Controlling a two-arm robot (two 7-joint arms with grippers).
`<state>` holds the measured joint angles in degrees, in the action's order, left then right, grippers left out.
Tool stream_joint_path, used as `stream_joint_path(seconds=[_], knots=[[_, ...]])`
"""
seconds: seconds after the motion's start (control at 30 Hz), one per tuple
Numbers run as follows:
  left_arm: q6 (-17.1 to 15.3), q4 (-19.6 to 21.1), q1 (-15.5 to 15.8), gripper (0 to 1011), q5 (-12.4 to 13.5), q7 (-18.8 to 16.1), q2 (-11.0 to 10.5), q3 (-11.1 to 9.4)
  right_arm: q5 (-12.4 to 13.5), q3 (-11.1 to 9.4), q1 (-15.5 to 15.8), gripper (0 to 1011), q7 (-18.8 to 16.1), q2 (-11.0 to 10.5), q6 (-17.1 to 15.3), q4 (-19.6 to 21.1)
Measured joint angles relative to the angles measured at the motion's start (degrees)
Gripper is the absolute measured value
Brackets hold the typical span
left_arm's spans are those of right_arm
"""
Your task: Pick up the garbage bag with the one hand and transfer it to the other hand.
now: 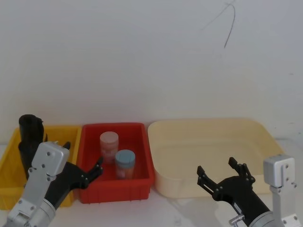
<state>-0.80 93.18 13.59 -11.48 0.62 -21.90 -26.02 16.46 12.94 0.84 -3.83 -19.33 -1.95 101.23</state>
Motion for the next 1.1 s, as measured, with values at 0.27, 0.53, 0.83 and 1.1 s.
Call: stream_joint_path(seconds=[0.27,0.53,0.83,1.1], knots=[[0.0,0.0,0.0,1002,0.0,0.0,0.0,0.0,0.0,0.0,0.0,1001,0.0,0.0,0.0,0.0],[0.0,0.0,0.0,1002,0.0,0.0,0.0,0.0,0.0,0.0,0.0,1001,0.0,0.0,0.0,0.0],[0.0,0.0,0.0,1002,0.0,0.0,0.0,0.0,0.0,0.0,0.0,1001,0.0,0.0,0.0,0.0],[0.0,0.0,0.0,1002,0.0,0.0,0.0,0.0,0.0,0.0,0.0,1001,0.0,0.0,0.0,0.0]])
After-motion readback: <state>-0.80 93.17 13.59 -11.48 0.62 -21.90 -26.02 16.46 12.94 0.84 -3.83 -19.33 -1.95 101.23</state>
